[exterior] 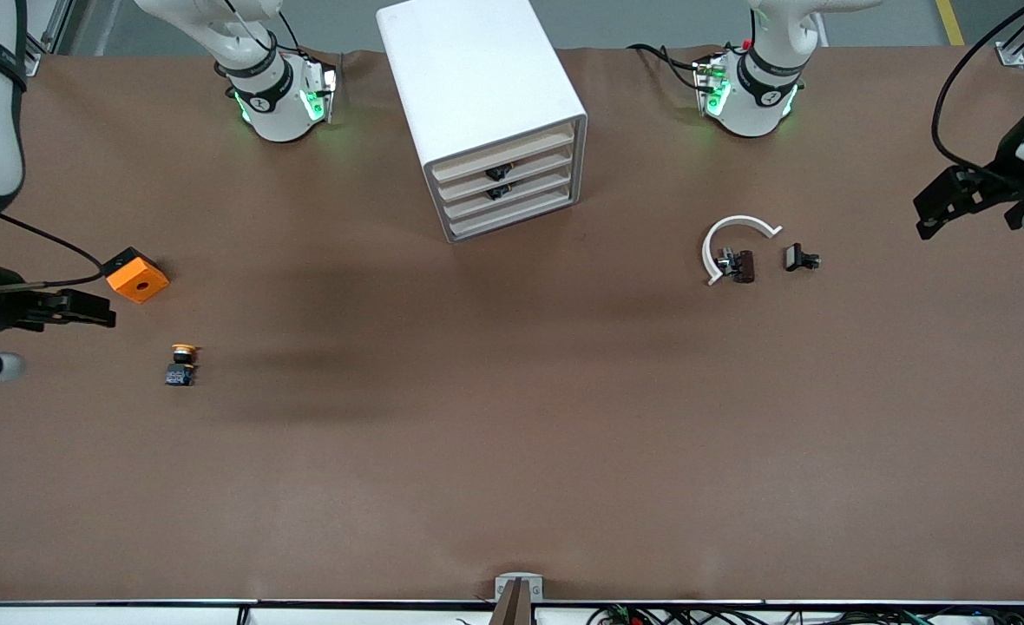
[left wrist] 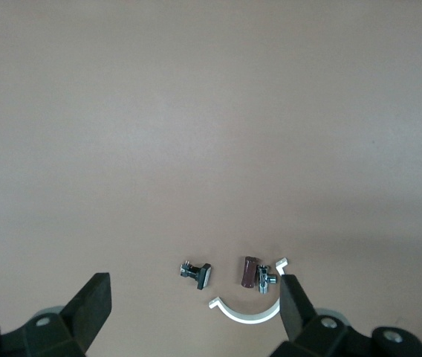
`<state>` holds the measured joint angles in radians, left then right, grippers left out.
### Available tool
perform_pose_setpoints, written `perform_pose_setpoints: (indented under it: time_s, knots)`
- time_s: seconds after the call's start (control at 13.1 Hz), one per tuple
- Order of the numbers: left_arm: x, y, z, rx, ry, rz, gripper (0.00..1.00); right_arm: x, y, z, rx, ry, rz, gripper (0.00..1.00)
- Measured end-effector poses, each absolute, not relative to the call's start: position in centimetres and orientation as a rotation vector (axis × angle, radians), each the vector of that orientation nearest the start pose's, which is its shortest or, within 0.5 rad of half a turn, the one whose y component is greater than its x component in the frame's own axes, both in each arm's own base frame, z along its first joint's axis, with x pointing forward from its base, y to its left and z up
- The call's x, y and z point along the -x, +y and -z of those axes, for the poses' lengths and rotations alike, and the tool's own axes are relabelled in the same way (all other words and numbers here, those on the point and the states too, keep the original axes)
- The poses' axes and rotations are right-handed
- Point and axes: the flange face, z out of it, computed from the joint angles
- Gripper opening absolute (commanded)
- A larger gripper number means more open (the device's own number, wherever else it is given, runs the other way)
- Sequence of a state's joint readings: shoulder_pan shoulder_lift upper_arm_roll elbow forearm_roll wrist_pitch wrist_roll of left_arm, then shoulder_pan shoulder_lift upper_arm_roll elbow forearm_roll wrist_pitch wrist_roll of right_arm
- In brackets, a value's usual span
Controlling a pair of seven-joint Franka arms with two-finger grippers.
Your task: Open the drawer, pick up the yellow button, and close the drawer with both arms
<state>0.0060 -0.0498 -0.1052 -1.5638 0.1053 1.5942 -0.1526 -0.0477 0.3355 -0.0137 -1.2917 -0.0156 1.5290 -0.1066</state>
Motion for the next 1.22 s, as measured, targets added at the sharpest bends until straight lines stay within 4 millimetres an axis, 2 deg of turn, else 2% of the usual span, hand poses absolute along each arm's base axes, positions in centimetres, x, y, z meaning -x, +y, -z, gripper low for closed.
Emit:
perform_pose_setpoints:
  time_s: [0.23,0.38,0.53,0.76,0.99,1.22]
  knots:
    - [-52.9,-4.7,-65.7,3.064,-0.082,0.122,1.00,-64.5,-4.6,-56.2,3.152,-0.056,-0.137,1.00]
    - [-52.5,-4.6,-65.4,3.064,-0.083,0.112,1.00,-63.7,-4.4,-56.5,3.142,-0.059,-0.215,1.00]
    - [-52.4,-4.6,-65.1,3.063,-0.082,0.098,1.00,-62.3,-3.3,-57.4,3.133,-0.035,-0.307,1.00]
    - [-52.1,-4.7,-64.6,3.067,-0.055,0.048,1.00,-60.7,-1.1,-60.7,3.145,-0.009,-0.252,1.00]
    - [-51.6,-5.1,-64.7,3.100,0.037,0.010,1.00,-59.5,-1.1,-63.0,3.149,-0.009,-0.193,1.00]
    - [-51.1,-5.4,-65.1,3.118,0.055,0.013,1.00,-58.7,-1.4,-64.1,3.150,0.000,-0.170,1.00]
